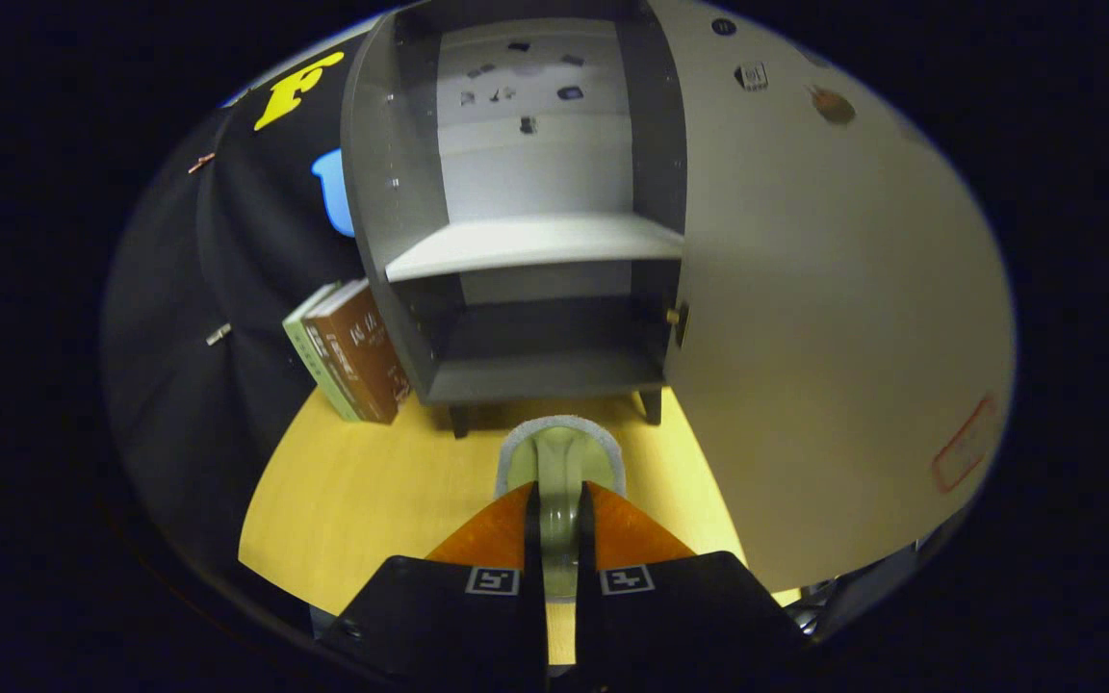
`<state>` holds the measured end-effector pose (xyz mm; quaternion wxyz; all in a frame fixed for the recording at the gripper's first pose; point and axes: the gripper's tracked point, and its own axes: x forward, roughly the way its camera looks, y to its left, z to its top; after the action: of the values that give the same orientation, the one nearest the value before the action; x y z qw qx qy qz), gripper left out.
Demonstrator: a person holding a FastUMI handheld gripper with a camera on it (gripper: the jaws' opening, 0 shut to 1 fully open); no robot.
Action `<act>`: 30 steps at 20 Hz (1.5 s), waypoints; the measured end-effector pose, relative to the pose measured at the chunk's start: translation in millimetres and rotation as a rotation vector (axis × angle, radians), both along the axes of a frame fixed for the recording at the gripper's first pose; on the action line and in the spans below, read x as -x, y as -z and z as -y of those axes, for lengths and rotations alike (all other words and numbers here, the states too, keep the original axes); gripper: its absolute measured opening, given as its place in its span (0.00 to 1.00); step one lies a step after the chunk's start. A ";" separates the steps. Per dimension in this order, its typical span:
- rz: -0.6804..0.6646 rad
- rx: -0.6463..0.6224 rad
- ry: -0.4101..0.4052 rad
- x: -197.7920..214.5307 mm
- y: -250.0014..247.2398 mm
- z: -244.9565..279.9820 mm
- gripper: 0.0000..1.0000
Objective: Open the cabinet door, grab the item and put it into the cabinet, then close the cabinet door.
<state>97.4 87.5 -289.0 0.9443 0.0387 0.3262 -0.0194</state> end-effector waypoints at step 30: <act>-0.008 -0.005 -0.014 -351.2 -27.4 -15.0 0.18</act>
<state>448.5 102.5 -261.6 0.9430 0.0388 0.3302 -0.0123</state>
